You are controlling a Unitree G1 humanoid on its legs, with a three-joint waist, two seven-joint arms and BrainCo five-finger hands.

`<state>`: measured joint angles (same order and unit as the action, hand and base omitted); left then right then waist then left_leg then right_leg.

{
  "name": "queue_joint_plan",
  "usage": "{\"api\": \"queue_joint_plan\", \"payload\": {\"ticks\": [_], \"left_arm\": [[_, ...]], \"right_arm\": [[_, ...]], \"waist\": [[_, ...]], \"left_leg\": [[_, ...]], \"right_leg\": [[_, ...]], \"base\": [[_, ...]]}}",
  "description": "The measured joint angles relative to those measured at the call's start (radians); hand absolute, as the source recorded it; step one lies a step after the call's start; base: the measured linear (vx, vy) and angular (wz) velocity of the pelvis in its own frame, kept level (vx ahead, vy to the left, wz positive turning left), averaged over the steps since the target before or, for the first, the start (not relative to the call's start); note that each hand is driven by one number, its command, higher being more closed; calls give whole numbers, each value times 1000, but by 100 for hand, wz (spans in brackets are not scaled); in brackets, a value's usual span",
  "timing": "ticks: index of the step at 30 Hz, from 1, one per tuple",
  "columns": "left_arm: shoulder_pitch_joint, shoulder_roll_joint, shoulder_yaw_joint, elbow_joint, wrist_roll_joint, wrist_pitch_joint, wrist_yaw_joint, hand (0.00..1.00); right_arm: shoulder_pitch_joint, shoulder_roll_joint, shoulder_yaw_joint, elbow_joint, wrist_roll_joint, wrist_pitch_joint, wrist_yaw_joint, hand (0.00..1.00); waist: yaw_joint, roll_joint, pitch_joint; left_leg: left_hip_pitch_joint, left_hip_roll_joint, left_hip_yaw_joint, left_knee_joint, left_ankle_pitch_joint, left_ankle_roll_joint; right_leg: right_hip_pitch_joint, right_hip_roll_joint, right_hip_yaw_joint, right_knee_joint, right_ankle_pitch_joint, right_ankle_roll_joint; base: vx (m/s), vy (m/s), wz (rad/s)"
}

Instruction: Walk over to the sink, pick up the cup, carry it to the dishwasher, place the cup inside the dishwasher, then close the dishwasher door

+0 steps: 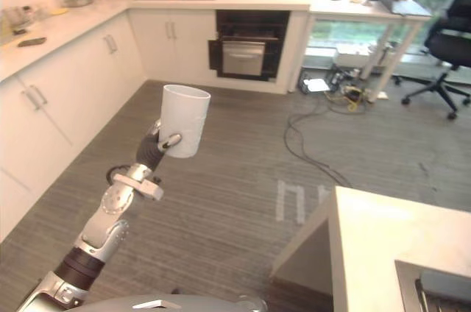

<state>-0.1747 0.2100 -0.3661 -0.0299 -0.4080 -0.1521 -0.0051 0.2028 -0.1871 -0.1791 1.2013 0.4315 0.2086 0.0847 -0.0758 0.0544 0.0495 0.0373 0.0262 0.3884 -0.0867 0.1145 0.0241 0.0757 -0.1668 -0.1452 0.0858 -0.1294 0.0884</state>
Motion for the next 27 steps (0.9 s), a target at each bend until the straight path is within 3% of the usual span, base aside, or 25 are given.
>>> {"api": "queue_joint_plan", "payload": {"ticks": [1, 2, 11, 15, 18, 21, 22, 23, 24, 25, 26, 27], "left_arm": [[0, 9, 23, -1, 0, 1, -5, 100], [3, 86, 129, 0, -3, 5, -46, 100], [30, 76, 146, 3, -26, 11, -47, 100], [120, 17, 216, 2, -50, 66, -35, 100], [173, -11, 214, 2, -49, 125, -2, 100], [159, -47, 187, 2, -48, 171, 28, 100], [144, -50, 167, 2, -48, 181, 43, 100], [122, -53, 162, 2, -48, 192, 55, 100], [114, -56, 162, 2, -48, 197, 62, 100], [113, -67, 164, 1, -48, 199, 68, 100], [114, -72, 171, 1, -48, 199, 77, 100], [114, -71, 167, 1, -47, 199, 80, 100]], "right_arm": [[1, 2, 1, 0, 23, 11, 0, 0], [20, 53, -69, -4, 90, 32, 13, 0], [30, 49, -52, -7, 94, 24, 45, 0], [48, 42, -19, -10, 157, 60, 88, 0], [67, 51, -73, -13, 171, 94, 87, 0], [81, 69, -193, -28, 187, 100, 73, 0], [86, 73, -217, -48, 202, 93, 64, 0], [86, 80, -235, -57, 202, 72, 64, 0], [87, 80, -240, -60, 201, 60, 65, 0], [89, 78, -262, -64, 199, 40, 67, 0], [87, 80, -276, -68, 197, 21, 72, 0], [86, 83, -277, -71, 193, 10, 79, 0]], "waist": [[-2, -3, -2], [-34, -78, 35], [-34, -79, 35], [-33, -81, 35], [-36, -76, 34], [-49, -63, 38], [-56, -61, 52], [-59, -64, 55], [-61, -69, 58], [-63, -49, 68], [-61, -41, 71], [-61, -38, 71]], "left_leg": [[0, 3, 14, 0, -3, -1], [68, 2, 48, -1, -42, -36], [74, 0, 47, -1, -55, -40], [84, -4, 49, 0, -68, -46], [89, -12, 47, 0, -80, -43], [102, -34, -6, 0, -110, -28], [118, -35, -30, 1, -118, -16], [149, -52, -38, 1, -130, -2], [165, -59, -43, 1, -139, 6], [199, -62, -57, 1, -157, 20], [223, -51, -63, 1, -172, 21], [229, -45, -70, 2, -177, 21]], "right_leg": [[0, 0, 0, -17, 13, 0], [82, -6, -8, -98, 75, 23], [92, -6, -12, -106, 72, 18], [101, -7, -12, -112, 66, 8], [102, -15, -24, -91, 47, -19], [41, -60, -70, 128, -10, -36], [-33, -90, -85, 335, -9, -38], [-126, -140, -86, 564, 30, -89], [-166, -165, -89, 661, 76, -117], [-233, -194, -82, 810, 129, -142], [-287, -176, -79, 884, 54, -100], [-308, -156, -83, 884, 28, -81]], "base": [[59, 18, -33], [28, 8, -18], [0, 0, 0], [12, -3, -1], [67, -8, 4], [93, 28, 29], [55, 65, 34], [60, 87, 33], [176, 149, 29], [222, 159, 19], [194, 133, 19], [202, 94, 32]]}}
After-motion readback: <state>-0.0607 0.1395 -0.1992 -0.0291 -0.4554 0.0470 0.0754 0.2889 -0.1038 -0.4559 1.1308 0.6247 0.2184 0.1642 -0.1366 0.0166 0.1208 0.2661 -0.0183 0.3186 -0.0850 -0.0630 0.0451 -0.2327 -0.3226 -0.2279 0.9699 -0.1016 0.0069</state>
